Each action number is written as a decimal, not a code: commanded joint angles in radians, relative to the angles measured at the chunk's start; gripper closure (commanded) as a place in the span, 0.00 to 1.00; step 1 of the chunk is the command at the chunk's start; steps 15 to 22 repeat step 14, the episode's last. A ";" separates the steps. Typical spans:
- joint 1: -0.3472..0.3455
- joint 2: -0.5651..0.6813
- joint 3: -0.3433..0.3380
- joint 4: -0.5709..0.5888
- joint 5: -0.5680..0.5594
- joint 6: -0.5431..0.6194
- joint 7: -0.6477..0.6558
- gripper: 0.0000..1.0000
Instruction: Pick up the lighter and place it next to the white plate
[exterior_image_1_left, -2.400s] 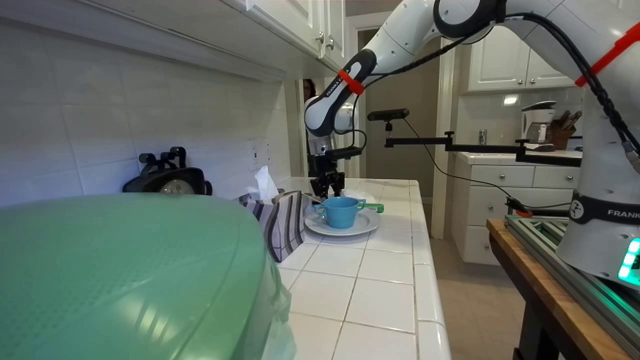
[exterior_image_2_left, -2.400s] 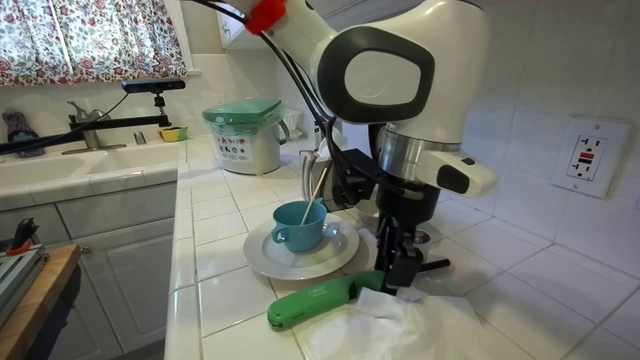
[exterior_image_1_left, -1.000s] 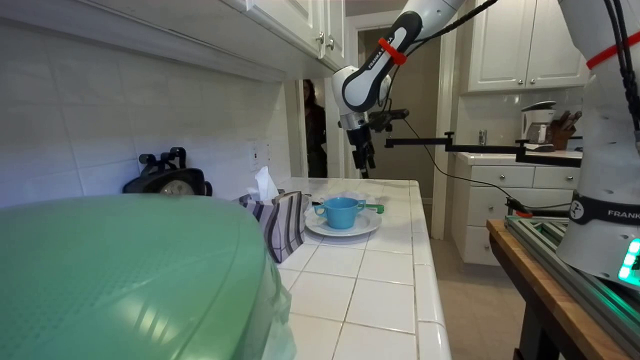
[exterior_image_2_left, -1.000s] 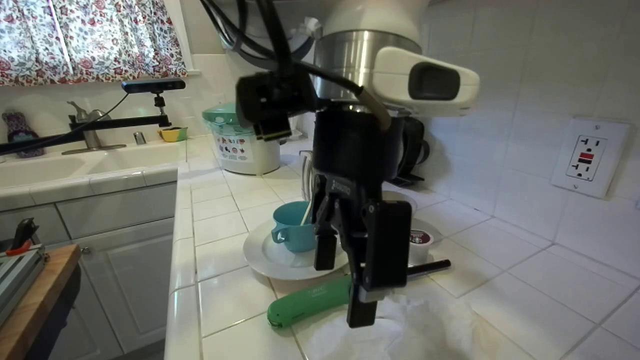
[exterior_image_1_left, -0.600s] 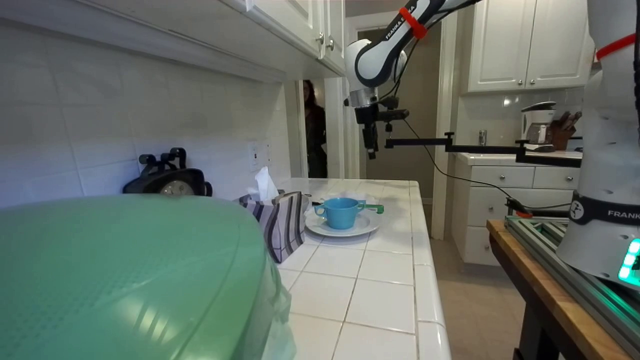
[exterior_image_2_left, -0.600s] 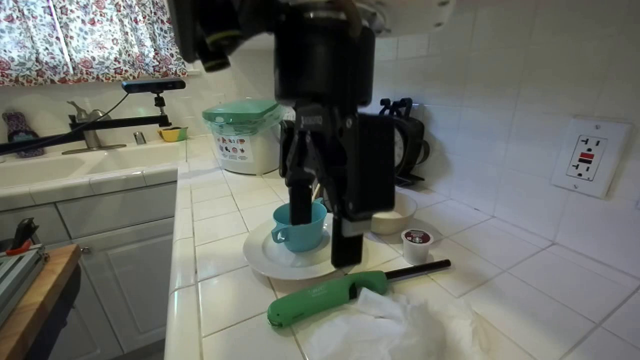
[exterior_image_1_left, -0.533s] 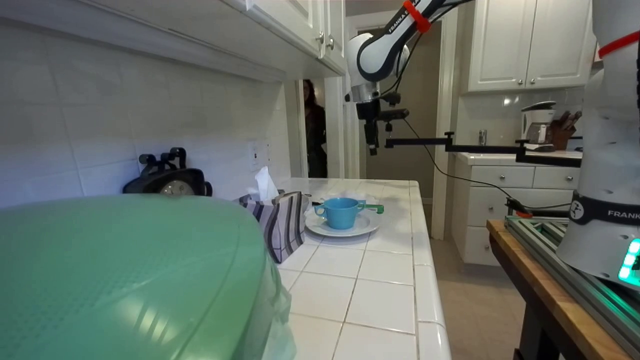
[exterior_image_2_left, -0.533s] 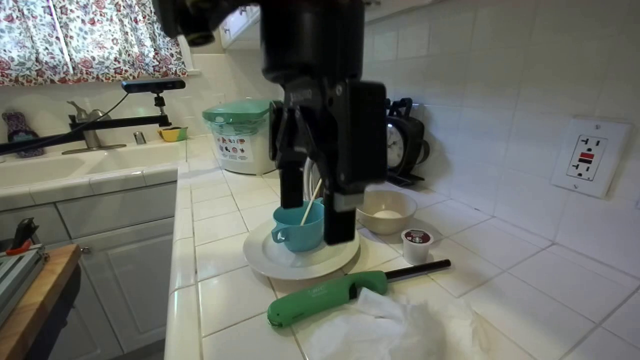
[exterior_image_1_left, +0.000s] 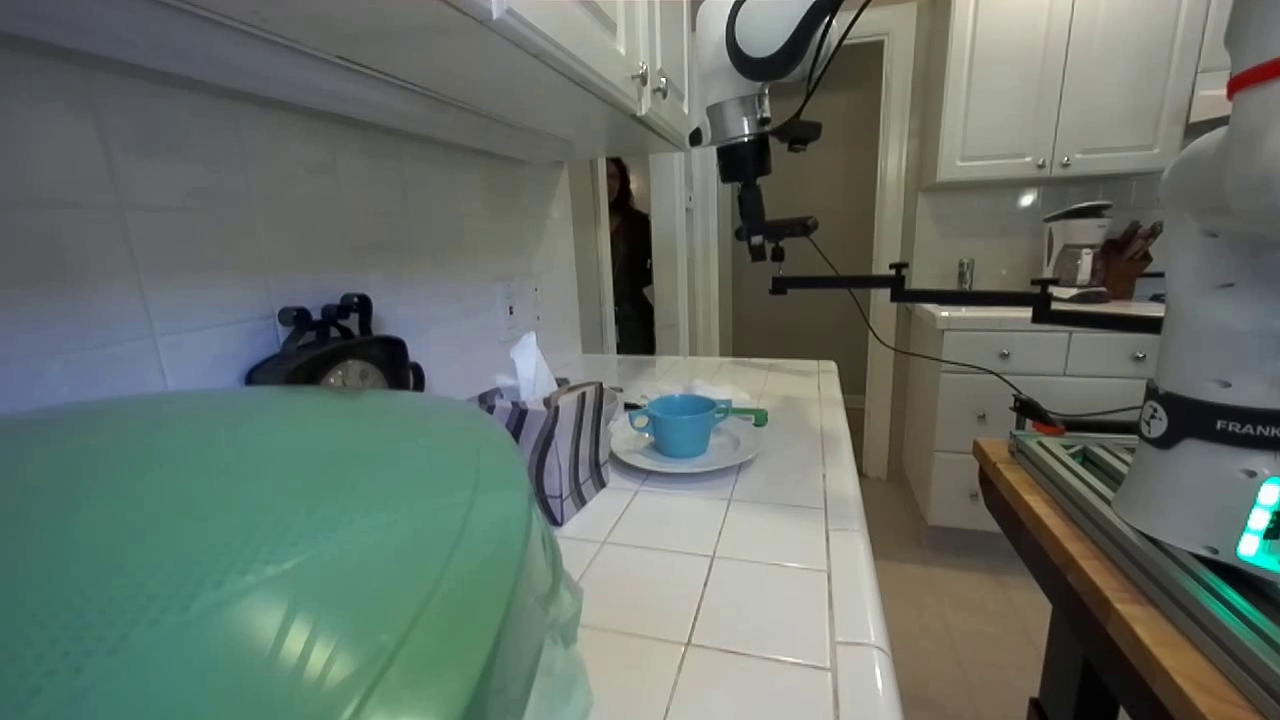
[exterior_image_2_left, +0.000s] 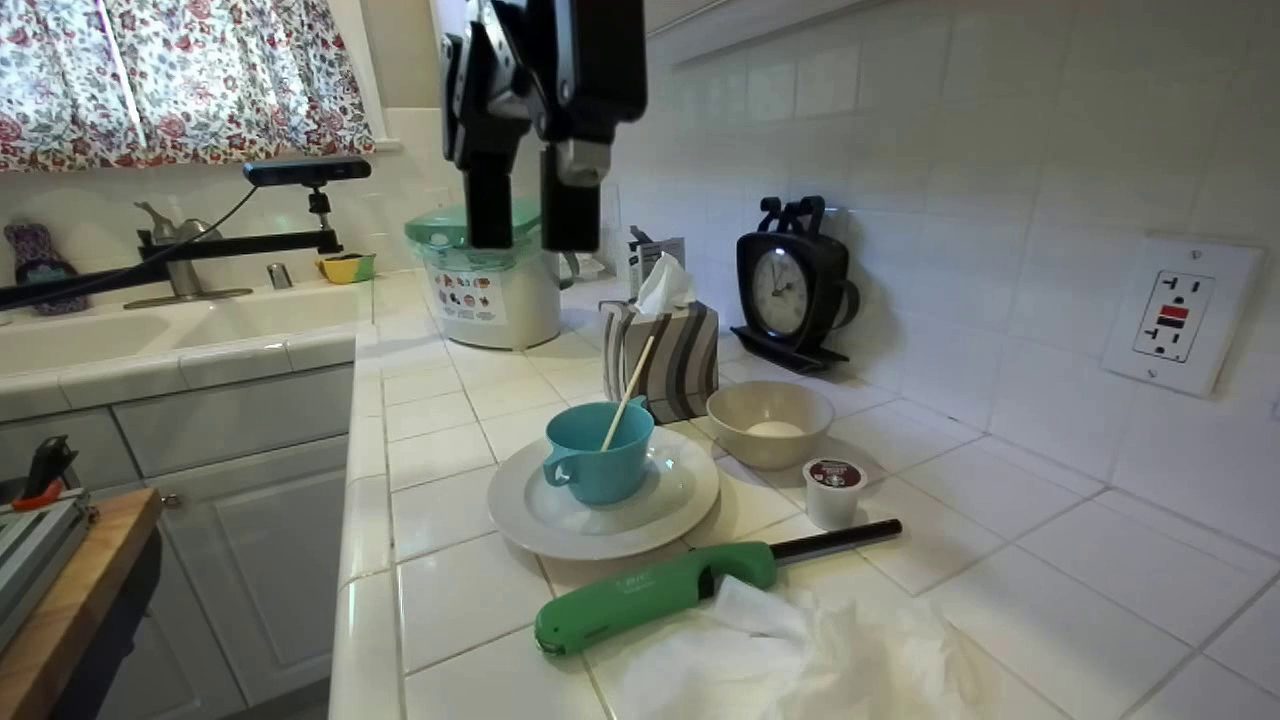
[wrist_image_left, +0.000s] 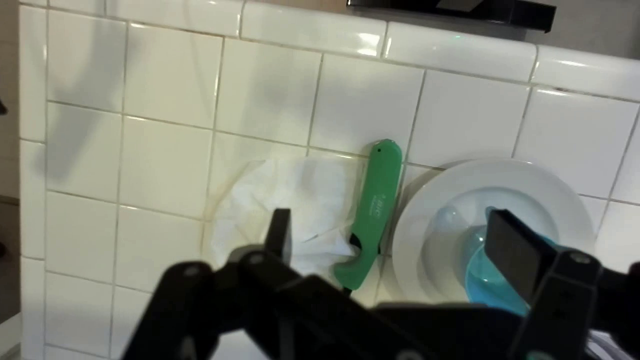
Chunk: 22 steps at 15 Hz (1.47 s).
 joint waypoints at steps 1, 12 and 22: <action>0.029 -0.015 0.006 0.033 0.009 -0.081 -0.006 0.00; 0.043 -0.012 0.009 0.035 -0.002 -0.074 0.004 0.00; 0.042 -0.012 0.009 0.036 -0.002 -0.074 0.004 0.00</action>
